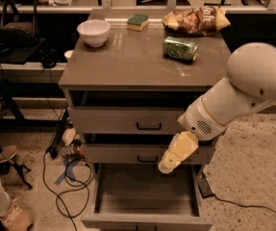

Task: Close bottom drawer

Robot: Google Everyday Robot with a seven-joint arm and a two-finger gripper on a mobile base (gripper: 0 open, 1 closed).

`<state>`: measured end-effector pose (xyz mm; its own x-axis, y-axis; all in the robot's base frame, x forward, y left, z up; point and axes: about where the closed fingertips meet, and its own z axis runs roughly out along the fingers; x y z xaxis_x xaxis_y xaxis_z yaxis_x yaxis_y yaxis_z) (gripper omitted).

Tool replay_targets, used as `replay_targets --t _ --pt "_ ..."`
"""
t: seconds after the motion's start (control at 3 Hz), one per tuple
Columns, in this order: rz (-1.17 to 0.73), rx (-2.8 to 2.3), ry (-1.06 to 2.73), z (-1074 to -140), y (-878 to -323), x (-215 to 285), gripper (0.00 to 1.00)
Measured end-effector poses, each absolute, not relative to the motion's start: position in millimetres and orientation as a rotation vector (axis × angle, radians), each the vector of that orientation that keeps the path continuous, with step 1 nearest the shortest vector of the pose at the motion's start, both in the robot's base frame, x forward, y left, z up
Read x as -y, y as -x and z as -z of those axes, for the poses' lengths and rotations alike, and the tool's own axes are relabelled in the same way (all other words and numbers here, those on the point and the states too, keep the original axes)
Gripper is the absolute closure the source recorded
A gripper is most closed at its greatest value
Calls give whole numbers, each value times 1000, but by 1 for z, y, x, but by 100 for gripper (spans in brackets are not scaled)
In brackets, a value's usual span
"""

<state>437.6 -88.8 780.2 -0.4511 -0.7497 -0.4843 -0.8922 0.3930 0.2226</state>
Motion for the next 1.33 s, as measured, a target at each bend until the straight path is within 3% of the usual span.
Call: replay_targets --t 1.0,1.33 --pt "-822 -2649 1149 -506 -442 121 0" --pt "-850 -2668 1137 -492 -437 118 0"
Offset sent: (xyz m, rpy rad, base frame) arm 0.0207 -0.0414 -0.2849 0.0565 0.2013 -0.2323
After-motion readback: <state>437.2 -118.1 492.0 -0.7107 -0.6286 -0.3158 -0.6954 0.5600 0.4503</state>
